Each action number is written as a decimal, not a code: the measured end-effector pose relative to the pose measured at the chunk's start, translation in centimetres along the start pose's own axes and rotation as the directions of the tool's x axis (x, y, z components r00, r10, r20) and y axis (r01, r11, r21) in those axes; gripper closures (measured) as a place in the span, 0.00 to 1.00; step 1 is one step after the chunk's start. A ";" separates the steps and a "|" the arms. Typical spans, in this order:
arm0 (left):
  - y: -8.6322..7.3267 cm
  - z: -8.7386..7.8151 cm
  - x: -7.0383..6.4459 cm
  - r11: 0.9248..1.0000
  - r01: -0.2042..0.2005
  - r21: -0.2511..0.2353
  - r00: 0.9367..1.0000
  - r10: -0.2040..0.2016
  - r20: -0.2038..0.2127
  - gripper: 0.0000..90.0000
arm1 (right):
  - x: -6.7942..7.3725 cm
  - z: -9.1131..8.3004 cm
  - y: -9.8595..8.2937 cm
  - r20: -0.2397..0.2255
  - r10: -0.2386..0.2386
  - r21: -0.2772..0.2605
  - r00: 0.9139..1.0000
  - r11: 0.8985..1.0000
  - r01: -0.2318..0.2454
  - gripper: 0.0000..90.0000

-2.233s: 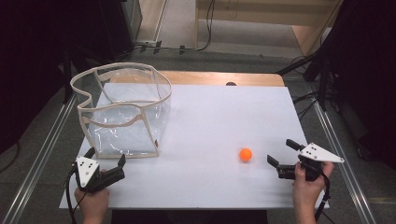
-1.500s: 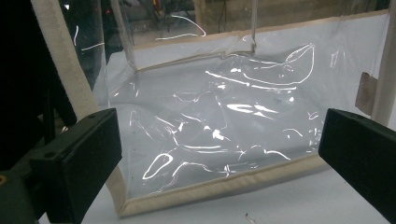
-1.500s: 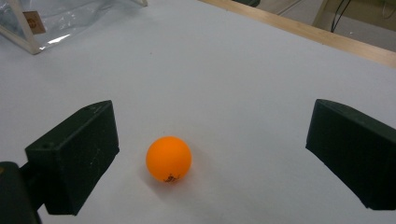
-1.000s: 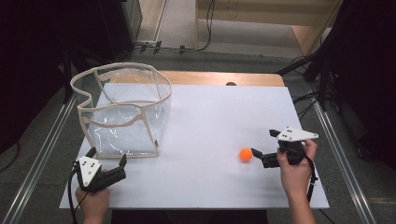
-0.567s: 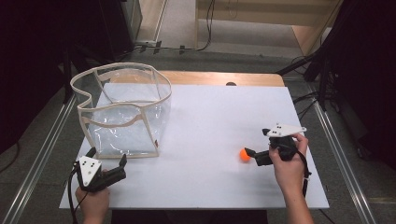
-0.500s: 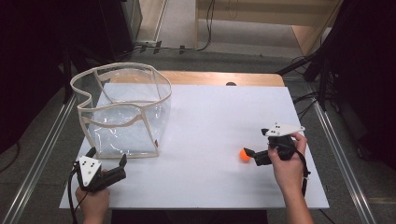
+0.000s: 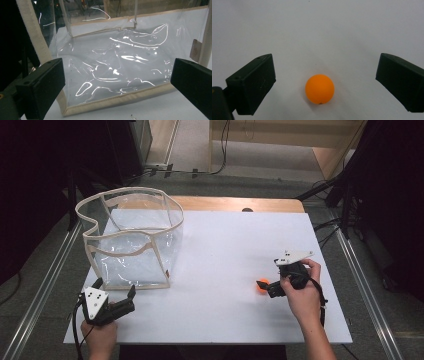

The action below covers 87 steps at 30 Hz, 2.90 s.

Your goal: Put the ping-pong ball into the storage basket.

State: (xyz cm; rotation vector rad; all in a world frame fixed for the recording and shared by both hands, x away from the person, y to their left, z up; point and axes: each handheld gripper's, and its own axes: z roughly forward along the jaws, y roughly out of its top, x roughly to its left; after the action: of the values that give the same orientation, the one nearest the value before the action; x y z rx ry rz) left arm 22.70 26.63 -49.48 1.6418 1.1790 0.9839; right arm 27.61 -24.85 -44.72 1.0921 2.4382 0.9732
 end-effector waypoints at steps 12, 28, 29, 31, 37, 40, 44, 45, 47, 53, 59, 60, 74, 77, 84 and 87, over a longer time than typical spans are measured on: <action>0.0 0.0 0.0 1.000 -0.001 0.000 1.000 0.001 0.002 0.00 | 0.0 1.2 0.2 -0.025 -0.013 0.111 1.000 0.994 0.016 0.01; 0.0 0.0 0.0 1.000 -0.002 0.003 1.000 0.002 0.002 0.00 | 0.1 3.0 0.0 -0.032 -0.022 0.255 0.999 0.966 0.029 0.05; 0.0 0.0 0.0 1.000 -0.003 0.004 1.000 0.003 0.002 0.00 | 0.1 3.1 0.0 -0.032 -0.016 0.258 0.999 0.966 0.024 0.06; 0.0 0.0 0.0 1.000 -0.003 0.004 1.000 0.003 0.002 0.00 | 0.0 3.3 0.0 -0.035 -0.021 0.269 0.999 0.963 0.030 0.06; 0.0 0.0 0.0 1.000 -0.003 0.004 1.000 0.003 0.002 0.00 | 0.1 4.0 -0.1 -0.043 -0.020 0.310 0.999 0.950 0.033 0.06; 0.0 0.0 0.0 1.000 -0.002 0.003 1.000 0.002 0.003 0.00 | 0.2 4.2 -0.1 -0.035 -0.030 0.326 0.999 0.944 0.040 0.17; 0.0 0.0 0.0 1.000 -0.002 0.003 1.000 0.002 0.003 0.00 | 0.2 4.4 -0.1 -0.037 -0.024 0.339 0.999 0.940 0.035 0.19; 0.0 0.0 0.0 1.000 -0.002 0.003 1.000 0.001 0.003 0.00 | 0.2 4.4 -0.1 -0.034 -0.021 0.339 0.999 0.940 0.031 0.22; 0.0 0.0 0.0 1.000 -0.002 0.004 1.000 0.002 0.003 0.00 | 0.1 4.5 -0.1 -0.042 -0.016 0.346 0.999 0.938 0.029 0.24; 0.0 0.0 0.0 1.000 -0.005 0.003 1.000 0.005 0.001 0.00 | 0.0 4.8 -0.3 -0.056 -0.009 0.367 0.998 0.930 0.029 0.37; 0.0 0.0 0.0 1.000 -0.003 0.003 1.000 0.003 0.002 0.00 | 0.0 5.1 -0.3 -0.050 -0.011 0.385 0.999 0.923 0.030 0.47; 0.0 0.0 0.0 1.000 -0.003 0.003 1.000 0.003 0.002 0.00 | 0.0 5.1 -0.3 -0.051 -0.009 0.385 0.999 0.922 0.027 0.51; 0.0 0.0 0.0 1.000 -0.003 0.004 1.000 0.003 0.001 0.00 | 0.1 4.5 0.4 -0.059 -0.019 0.356 0.998 0.934 0.039 0.53; 0.0 0.0 0.0 1.000 -0.004 0.004 1.000 0.004 0.001 0.00 | 0.1 4.5 0.8 -0.086 -0.022 0.352 0.996 0.935 0.051 0.53; 0.0 0.0 0.0 1.000 -0.001 0.002 1.000 0.001 0.002 0.00 | 0.5 4.4 1.8 -0.104 -0.035 0.343 0.994 0.937 0.069 0.53; 0.0 0.0 0.0 1.000 -0.001 0.003 1.000 0.001 0.003 0.00 | 0.7 4.5 2.2 -0.113 -0.043 0.336 0.993 0.938 0.079 0.53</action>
State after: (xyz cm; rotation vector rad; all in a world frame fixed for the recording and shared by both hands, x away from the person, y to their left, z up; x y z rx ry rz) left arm 22.71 26.63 -49.46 1.6455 1.1781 0.9800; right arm 30.60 -21.22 -46.49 1.0836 2.7819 0.6149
